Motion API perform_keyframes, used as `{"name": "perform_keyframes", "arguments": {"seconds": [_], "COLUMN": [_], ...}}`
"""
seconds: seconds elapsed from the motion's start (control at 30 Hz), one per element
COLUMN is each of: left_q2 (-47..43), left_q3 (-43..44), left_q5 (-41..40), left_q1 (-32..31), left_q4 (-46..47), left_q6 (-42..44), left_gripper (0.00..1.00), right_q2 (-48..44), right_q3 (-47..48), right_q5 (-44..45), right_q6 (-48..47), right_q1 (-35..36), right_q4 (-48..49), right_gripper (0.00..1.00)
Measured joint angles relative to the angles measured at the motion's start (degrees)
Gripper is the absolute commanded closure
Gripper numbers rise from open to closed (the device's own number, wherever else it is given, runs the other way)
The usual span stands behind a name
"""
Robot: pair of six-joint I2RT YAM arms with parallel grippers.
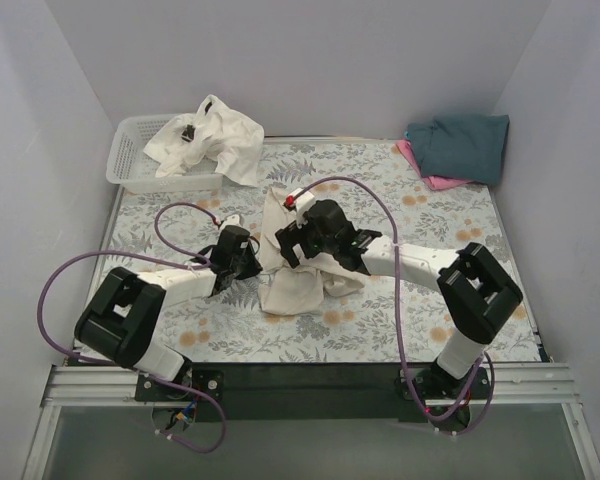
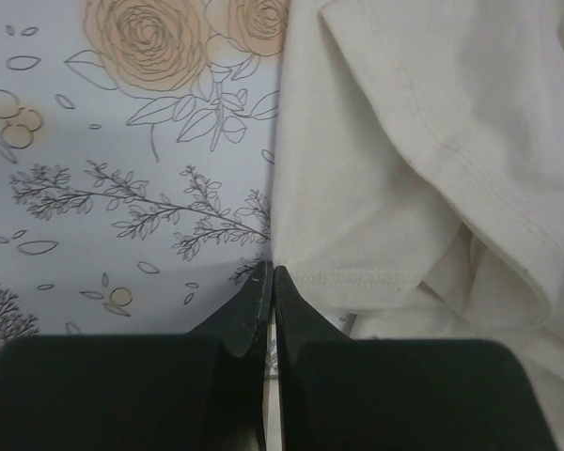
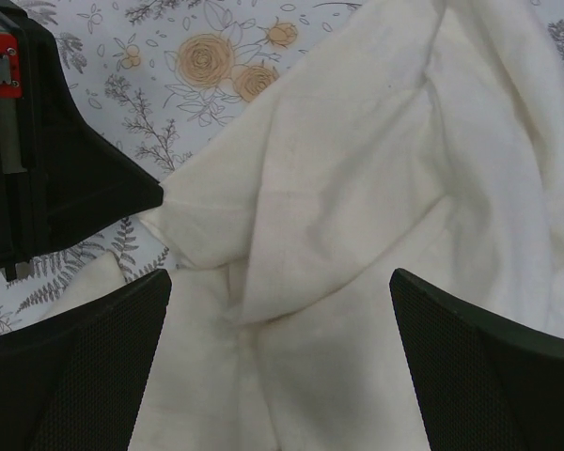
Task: Fold and stack the t-shirts
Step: Flatten the tshirt out
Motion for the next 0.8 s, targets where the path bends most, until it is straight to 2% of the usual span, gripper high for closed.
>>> {"name": "perform_keyframes", "arguments": {"seconds": [0.33,0.6,0.7,0.8], "left_q2": [-8.5,-8.9,-8.9,-8.9], "left_q3": [-1.5,-1.9,-1.9,-2.0], "left_q5": [-2.6,-2.4,-2.3,-2.2], "left_q1": [3.2,3.5,3.5,3.5], "left_q4": [-5.4,-6.3,-6.4,-6.4], "left_q6": [1.7,2.3,2.4,2.4], "left_gripper": [1.0,1.0,1.0,1.0], "right_q2": [11.2,18.1,21.0,23.7], "right_q3": [8.3,14.9,17.1,18.9], "right_q5": [-1.3,0.4,1.9,3.7], "right_q6": [-2.4,-5.3,-6.0,-6.5], "right_q1": [2.8,3.9,4.4,4.7], "right_q4": [-0.4,-0.4,-0.3,-0.3], "right_gripper": [0.09,0.1,0.12,0.21]}}
